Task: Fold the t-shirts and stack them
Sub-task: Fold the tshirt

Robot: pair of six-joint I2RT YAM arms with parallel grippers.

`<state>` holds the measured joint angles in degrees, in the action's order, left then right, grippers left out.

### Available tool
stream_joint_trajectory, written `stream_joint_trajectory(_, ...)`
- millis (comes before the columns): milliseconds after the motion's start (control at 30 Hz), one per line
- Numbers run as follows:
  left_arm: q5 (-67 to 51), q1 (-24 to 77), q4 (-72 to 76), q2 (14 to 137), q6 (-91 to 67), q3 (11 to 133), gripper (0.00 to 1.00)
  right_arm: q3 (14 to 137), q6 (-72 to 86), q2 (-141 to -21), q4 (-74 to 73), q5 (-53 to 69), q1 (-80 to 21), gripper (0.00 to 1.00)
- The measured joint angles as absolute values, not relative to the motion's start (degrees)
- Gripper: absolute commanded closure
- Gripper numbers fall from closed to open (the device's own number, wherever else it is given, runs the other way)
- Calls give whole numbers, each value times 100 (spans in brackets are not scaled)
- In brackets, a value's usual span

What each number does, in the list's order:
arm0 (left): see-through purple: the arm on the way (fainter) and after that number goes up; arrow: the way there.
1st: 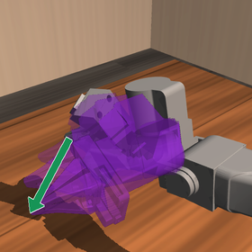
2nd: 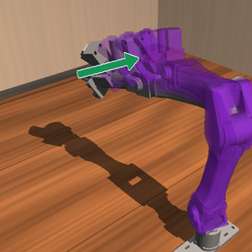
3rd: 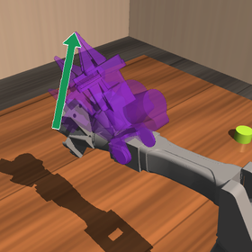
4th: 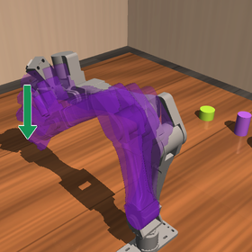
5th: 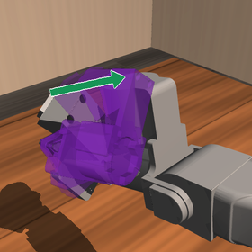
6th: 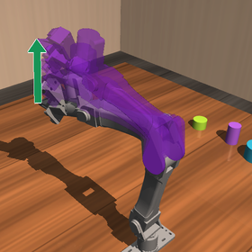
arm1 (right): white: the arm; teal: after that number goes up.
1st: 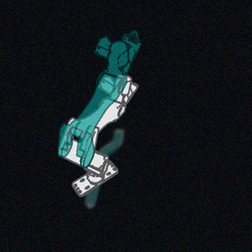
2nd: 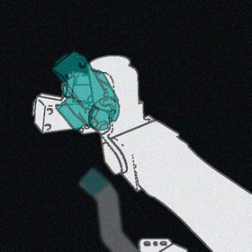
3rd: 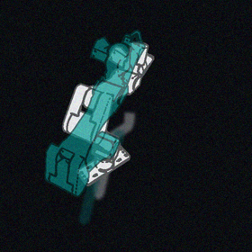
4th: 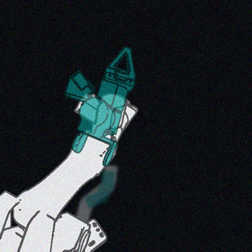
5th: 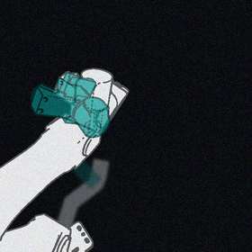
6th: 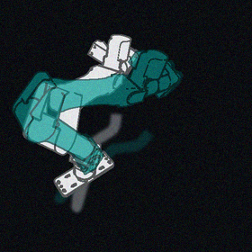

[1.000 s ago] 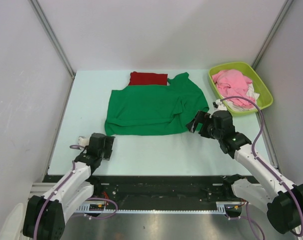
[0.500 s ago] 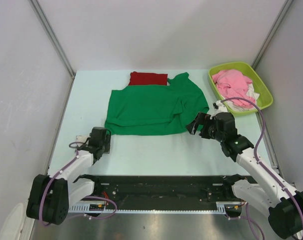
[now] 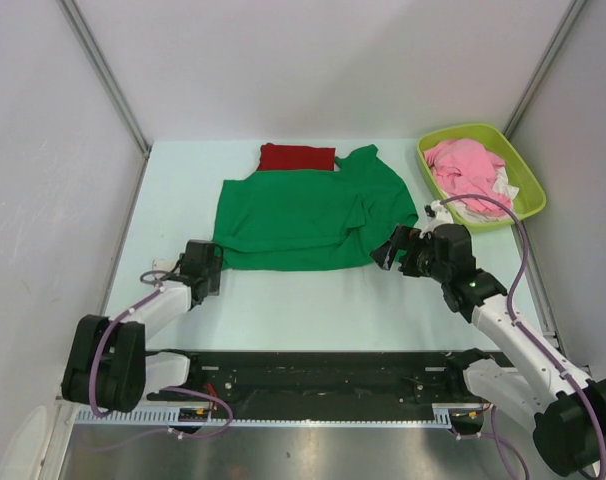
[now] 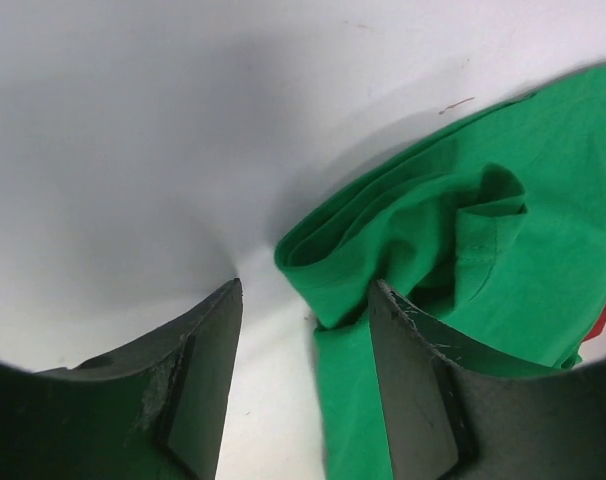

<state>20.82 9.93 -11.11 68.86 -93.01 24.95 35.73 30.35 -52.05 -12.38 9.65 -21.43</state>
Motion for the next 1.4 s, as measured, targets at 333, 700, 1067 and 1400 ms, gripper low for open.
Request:
stream_joint_trajectory(333, 1962, 869, -779, 7627, -9153, 2764, 100, 3459, 2995, -5207, -1190, 1192, -1839, 0)
stream_joint_trajectory(700, 1426, 250, -209, 7961, -8541, 2886, 100, 3417, 3044, -5245, -1168, 1243, -1697, 1)
stream_joint_trajectory(1067, 1208, 89, -228, 7837, -8027, 2884, 100, 2696, 4195, -5741, -1160, 996, -930, 7)
stream_joint_trajectory(1400, 956, -154, -220, 7778, -7749, 2884, 100, 2056, 5476, -5533, -919, 469, -445, 24)
